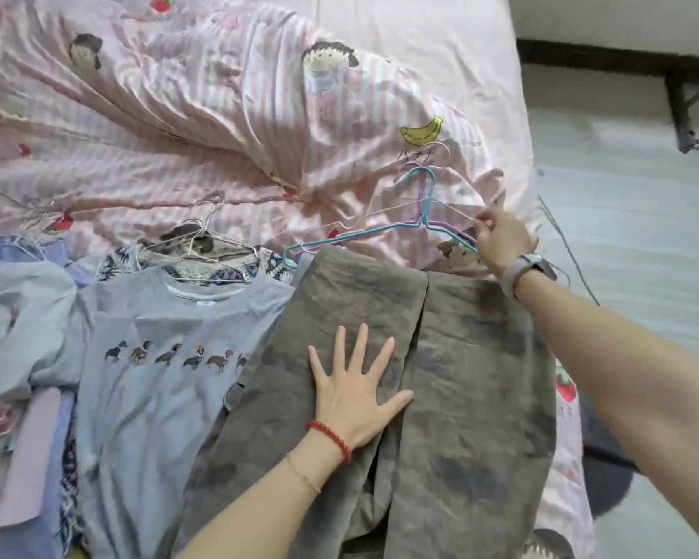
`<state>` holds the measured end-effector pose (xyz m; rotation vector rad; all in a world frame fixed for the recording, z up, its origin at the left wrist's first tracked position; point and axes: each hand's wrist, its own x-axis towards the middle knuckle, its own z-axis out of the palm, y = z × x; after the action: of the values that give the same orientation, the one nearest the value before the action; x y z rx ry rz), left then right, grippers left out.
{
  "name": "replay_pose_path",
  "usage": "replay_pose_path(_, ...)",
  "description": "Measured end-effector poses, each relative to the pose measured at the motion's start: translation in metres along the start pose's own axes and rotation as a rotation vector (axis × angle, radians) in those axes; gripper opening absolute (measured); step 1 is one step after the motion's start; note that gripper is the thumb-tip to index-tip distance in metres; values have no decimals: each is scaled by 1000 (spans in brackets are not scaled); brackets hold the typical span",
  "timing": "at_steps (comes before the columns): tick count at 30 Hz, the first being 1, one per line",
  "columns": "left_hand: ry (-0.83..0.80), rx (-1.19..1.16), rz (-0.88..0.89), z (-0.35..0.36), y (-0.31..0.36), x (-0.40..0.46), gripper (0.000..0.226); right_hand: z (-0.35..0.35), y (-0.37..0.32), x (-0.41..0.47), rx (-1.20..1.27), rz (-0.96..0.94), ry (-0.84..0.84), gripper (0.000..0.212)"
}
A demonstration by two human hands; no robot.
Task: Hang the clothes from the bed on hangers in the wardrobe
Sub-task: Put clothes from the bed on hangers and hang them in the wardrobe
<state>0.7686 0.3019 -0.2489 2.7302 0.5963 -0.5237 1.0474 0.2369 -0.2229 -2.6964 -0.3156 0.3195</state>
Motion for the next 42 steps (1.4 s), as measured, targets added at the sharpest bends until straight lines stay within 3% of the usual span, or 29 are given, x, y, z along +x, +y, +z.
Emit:
replay_pose_path(6,-294,4,-25,13,-2,22,78,68,22,-46,-274,0,-314,55)
replay_pose_path(9,-376,-94,-13,-1,-12,27,66,63,14,-53,-291,-15,-312,56)
replay_pose_path(13,-9,25,-35,-31,-38,13,63,43,-24,-70,-311,-217,-301,53)
replay_pose_path(18,231,-30,-330,-74,-101,-43,57,37,-95,-133,-178,-519,-258,46)
replay_pose_path(22,399,-116,-558,-90,-159,-144,51,42,-165,-228,46,-689,-384,42)
replay_pose_path(26,615,-145,-745,-74,-189,-280,43,49,-219,-357,94,-1009,-463,40)
replay_pose_path(31,701,-95,-981,-31,-196,-455,41,56,-249,-524,70,-1458,-547,46)
replay_pose_path(37,811,-16,-1341,46,-165,-647,42,71,-241,-714,33,-1924,-737,42)
replay_pose_path(42,813,5,-1780,105,-114,-786,43,70,-226,-857,64,-2204,-888,44)
